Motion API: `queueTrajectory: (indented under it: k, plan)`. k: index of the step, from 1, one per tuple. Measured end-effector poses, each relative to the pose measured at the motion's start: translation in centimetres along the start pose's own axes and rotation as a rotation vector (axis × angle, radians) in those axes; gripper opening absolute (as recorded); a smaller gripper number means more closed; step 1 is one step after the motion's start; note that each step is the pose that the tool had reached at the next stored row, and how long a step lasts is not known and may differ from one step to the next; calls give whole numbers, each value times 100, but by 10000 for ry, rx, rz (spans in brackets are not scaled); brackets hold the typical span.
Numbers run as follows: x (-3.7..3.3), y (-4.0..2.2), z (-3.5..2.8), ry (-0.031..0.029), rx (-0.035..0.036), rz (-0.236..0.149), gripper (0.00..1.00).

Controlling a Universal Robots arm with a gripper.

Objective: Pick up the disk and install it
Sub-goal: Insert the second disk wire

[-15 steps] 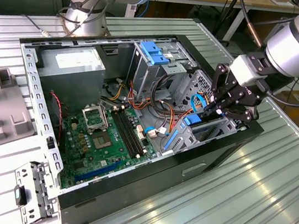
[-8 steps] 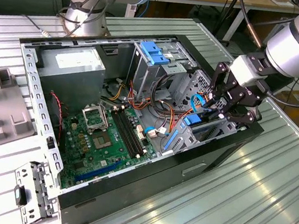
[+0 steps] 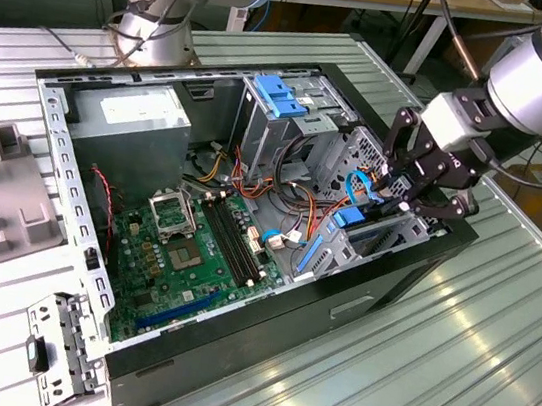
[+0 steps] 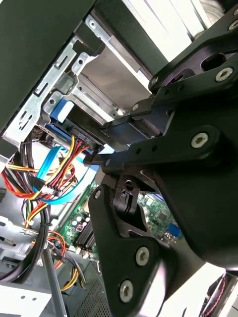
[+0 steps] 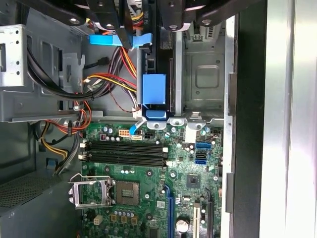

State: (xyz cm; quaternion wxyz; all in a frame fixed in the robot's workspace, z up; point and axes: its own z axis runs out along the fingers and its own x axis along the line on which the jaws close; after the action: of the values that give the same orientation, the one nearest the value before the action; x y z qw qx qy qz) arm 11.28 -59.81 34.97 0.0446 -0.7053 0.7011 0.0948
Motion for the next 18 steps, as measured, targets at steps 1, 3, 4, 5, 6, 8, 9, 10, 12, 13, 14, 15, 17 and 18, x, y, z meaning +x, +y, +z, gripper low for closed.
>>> queueTrajectory:
  k: [1,3,4,5,6,8,9,10,12,13,14,15,17,18]
  plan:
    - [-5,1,-23,-13,0,-1,36]
    - [-12,4,-61,-41,0,-4,36]
    - [-16,6,-81,-53,0,-4,36]
    - [-22,8,-109,-67,0,-5,36]
    - [-24,8,-121,-75,0,-6,36]
    - [-25,9,-122,-104,-1,-8,36]
    - [-25,9,-121,-143,-1,-10,36]
    - [-25,9,-121,-174,0,-13,35]
    - [-25,8,-117,-212,-2,-15,28]
    - [-23,7,-108,-231,-11,-15,22]
    - [-21,5,-100,-241,-20,-14,15]
    - [-18,3,-84,-245,-40,-10,11]
    - [-14,0,-57,-249,-66,-4,11]
    - [-12,-2,-47,-250,-77,-2,11]
